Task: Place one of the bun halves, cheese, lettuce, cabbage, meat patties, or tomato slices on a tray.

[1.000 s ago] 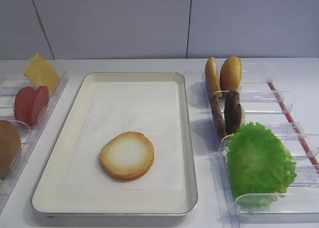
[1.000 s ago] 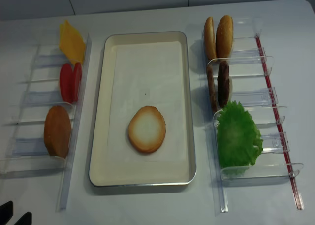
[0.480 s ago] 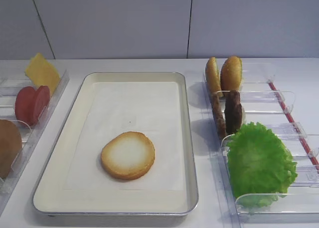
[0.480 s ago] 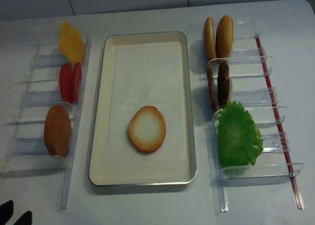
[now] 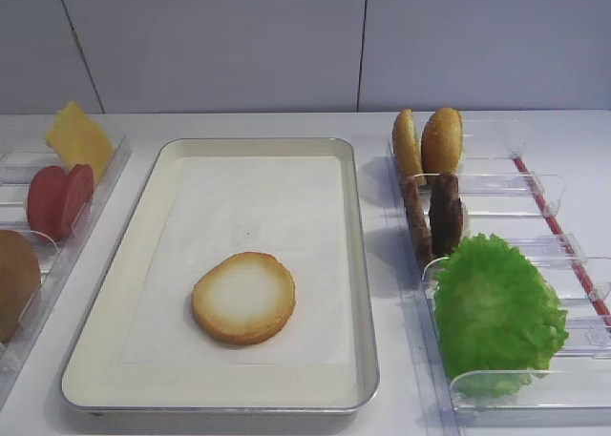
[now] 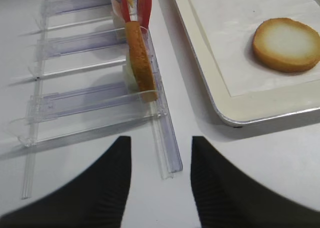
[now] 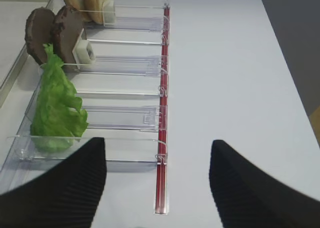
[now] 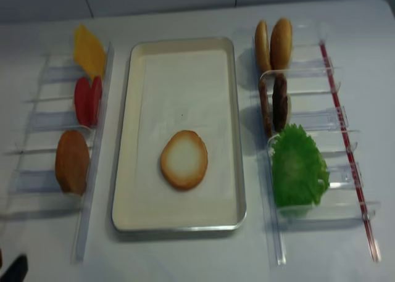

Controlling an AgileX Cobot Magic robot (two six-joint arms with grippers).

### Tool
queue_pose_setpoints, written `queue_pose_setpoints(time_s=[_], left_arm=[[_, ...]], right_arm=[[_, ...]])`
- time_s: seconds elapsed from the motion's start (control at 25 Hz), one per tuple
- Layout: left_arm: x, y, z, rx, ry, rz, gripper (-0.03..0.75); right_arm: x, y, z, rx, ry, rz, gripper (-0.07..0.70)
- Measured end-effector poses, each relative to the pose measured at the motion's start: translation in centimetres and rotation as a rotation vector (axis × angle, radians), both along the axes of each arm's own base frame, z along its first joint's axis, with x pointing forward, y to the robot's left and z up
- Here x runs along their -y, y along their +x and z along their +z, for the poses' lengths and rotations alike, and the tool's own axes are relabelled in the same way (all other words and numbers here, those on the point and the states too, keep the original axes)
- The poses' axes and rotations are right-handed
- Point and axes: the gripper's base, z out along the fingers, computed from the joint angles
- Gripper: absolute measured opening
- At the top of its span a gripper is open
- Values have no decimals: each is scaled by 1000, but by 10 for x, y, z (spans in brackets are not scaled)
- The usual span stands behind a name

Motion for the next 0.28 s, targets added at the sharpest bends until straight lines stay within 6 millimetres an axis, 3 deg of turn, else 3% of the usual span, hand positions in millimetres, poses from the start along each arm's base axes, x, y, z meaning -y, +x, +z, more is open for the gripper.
queue_pose_setpoints(time_s=[0.28], left_arm=[[0,0,0,1,-1,4,295]], right_arm=[[0,0,0,0,0,0,444]])
